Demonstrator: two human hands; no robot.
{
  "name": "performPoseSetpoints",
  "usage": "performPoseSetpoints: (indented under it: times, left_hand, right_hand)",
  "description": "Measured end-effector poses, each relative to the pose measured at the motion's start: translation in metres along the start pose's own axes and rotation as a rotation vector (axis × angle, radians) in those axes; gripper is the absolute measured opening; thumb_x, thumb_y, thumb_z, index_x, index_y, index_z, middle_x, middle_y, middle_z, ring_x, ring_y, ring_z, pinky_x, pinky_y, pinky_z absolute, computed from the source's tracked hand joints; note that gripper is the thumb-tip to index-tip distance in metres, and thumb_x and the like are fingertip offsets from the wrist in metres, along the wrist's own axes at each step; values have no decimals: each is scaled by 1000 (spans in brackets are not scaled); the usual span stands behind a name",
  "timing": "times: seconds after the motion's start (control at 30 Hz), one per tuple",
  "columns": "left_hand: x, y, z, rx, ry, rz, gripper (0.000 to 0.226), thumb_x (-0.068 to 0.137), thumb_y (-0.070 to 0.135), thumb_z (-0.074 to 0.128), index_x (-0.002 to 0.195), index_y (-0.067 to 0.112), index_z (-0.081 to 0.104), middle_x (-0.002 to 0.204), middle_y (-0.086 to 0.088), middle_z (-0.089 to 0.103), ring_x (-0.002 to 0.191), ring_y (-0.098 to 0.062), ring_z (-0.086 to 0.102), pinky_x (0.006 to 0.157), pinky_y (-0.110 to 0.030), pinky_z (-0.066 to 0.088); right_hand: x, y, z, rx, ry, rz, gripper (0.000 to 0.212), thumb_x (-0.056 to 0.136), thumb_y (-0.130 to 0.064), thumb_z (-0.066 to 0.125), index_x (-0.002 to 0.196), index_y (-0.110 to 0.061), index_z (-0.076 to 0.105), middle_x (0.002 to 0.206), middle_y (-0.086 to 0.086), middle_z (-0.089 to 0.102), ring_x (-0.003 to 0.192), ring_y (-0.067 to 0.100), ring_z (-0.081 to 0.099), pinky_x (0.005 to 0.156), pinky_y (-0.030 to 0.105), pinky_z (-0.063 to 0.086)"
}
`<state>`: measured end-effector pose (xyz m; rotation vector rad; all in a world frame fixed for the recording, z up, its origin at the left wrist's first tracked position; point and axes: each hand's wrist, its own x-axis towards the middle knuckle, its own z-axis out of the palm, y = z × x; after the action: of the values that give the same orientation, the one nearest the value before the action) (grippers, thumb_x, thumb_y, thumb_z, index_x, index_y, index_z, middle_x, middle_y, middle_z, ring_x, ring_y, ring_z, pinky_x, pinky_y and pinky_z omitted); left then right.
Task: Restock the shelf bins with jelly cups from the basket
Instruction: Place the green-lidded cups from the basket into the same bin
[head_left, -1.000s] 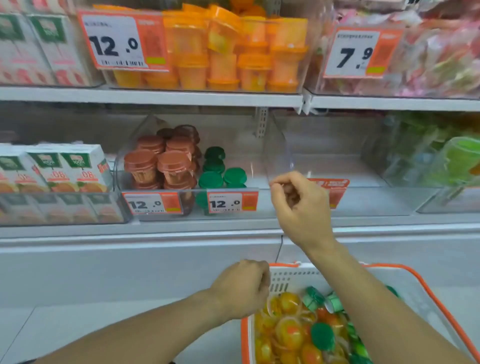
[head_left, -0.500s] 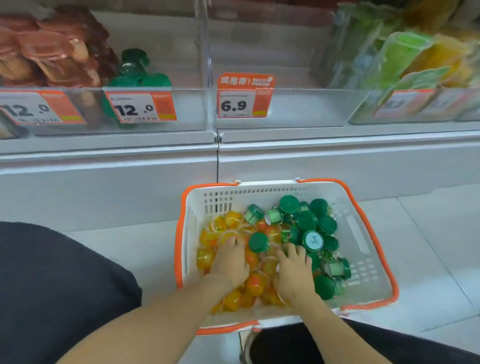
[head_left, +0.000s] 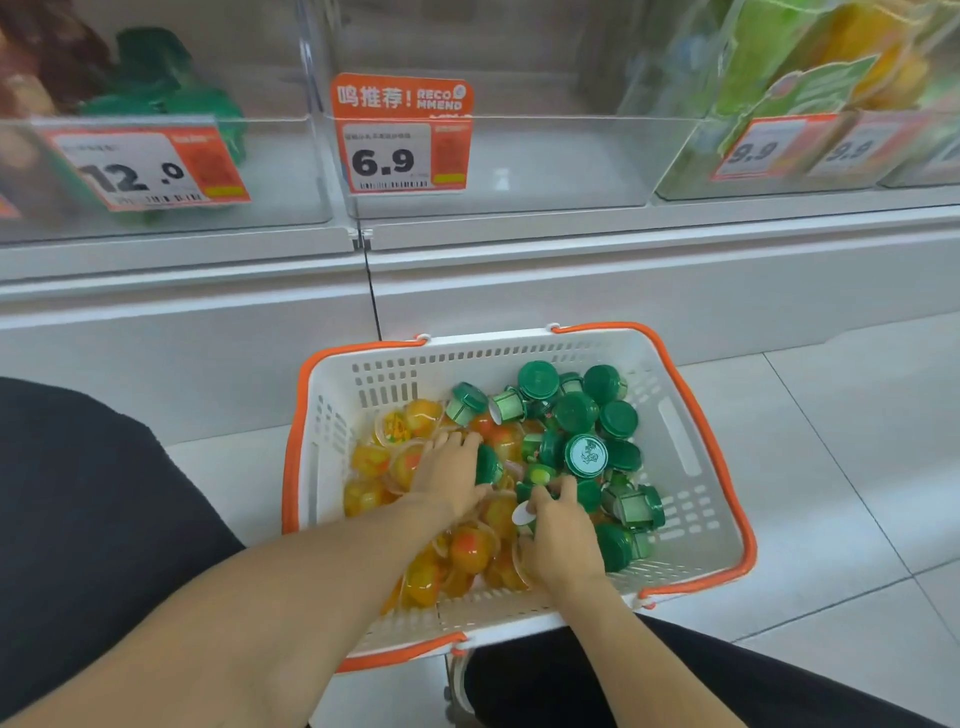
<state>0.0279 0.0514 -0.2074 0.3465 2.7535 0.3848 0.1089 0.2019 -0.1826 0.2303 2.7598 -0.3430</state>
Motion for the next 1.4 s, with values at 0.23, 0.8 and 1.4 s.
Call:
performPoseSetpoints:
  times: [0.23, 0.8, 1.4]
  left_hand:
    - [-1, -2, -8, -269, 17, -109, 81, 66, 48, 82, 134, 17, 52, 127, -2, 48, 118, -19, 48, 99, -30, 47]
    - [-66, -83, -233, -1039, 2, -148, 50, 74, 27, 87, 110, 9, 57, 83, -10, 75, 65, -16, 67, 70, -32, 56]
    - [-167, -164, -355, -347, 184, -93, 56, 58, 70, 77, 96, 34, 56, 90, 15, 64, 79, -2, 60, 72, -29, 55]
  right_hand:
    - [8, -16, -28, 246, -19, 156, 46, 75, -37, 76, 104, -19, 45, 112, 0, 40, 87, 23, 59, 71, 34, 49]
    - [28, -153, -211, 1719, -551, -122, 37, 84, -30, 72, 112, -8, 64, 94, 12, 58, 62, 18, 50, 53, 25, 41]
    - [83, -405, -298, 772, -223, -444, 33, 97, -22, 64, 126, -7, 59, 105, 15, 72, 69, 17, 65, 50, 21, 46]
